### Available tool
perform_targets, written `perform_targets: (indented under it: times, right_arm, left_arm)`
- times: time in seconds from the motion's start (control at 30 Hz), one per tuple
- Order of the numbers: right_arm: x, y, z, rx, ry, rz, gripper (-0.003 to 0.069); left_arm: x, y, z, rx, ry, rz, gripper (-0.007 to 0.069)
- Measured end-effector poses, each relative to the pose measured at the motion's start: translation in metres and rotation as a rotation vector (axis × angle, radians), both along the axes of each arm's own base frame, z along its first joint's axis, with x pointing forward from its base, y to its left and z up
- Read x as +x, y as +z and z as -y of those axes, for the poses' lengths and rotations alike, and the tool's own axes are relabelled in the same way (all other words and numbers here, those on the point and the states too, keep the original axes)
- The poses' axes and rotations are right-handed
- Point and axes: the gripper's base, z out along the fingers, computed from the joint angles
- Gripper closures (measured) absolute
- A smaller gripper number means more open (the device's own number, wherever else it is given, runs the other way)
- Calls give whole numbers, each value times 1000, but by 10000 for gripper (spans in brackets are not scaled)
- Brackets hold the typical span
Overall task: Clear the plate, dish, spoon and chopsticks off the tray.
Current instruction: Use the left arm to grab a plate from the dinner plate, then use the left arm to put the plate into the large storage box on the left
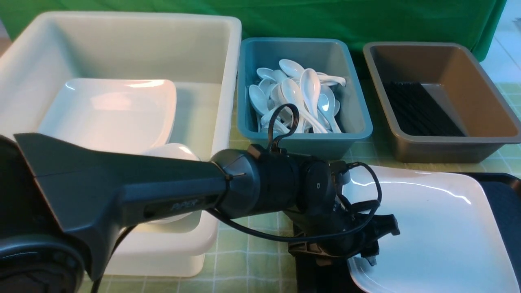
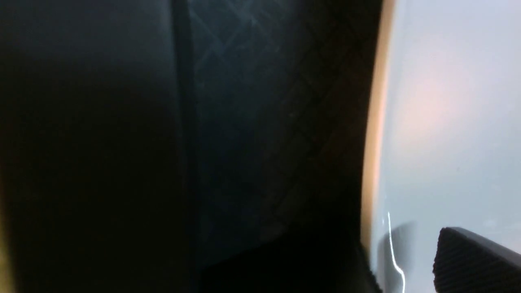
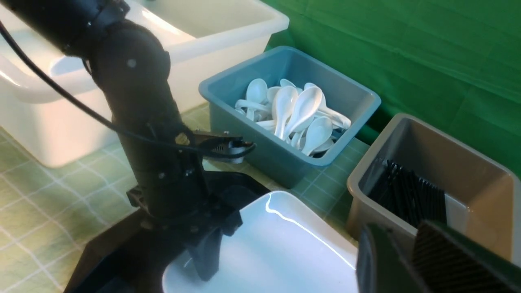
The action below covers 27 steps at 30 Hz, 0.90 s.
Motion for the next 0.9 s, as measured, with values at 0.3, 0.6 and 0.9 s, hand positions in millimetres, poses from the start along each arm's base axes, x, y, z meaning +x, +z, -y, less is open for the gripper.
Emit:
perform_targets:
  times: [0.3, 0.6, 0.9]
  right_arm:
    - [0, 0, 0, 0, 0, 1, 531]
    - [0, 0, 0, 0, 0, 1, 524]
    - [0, 0, 0, 0, 0, 1, 522]
  left_arm:
    - [2, -3, 5, -44, 13, -9, 578]
    - [-6, 66, -3, -167, -42, 130, 612]
    - [-20, 177, -42, -358, -23, 365, 610]
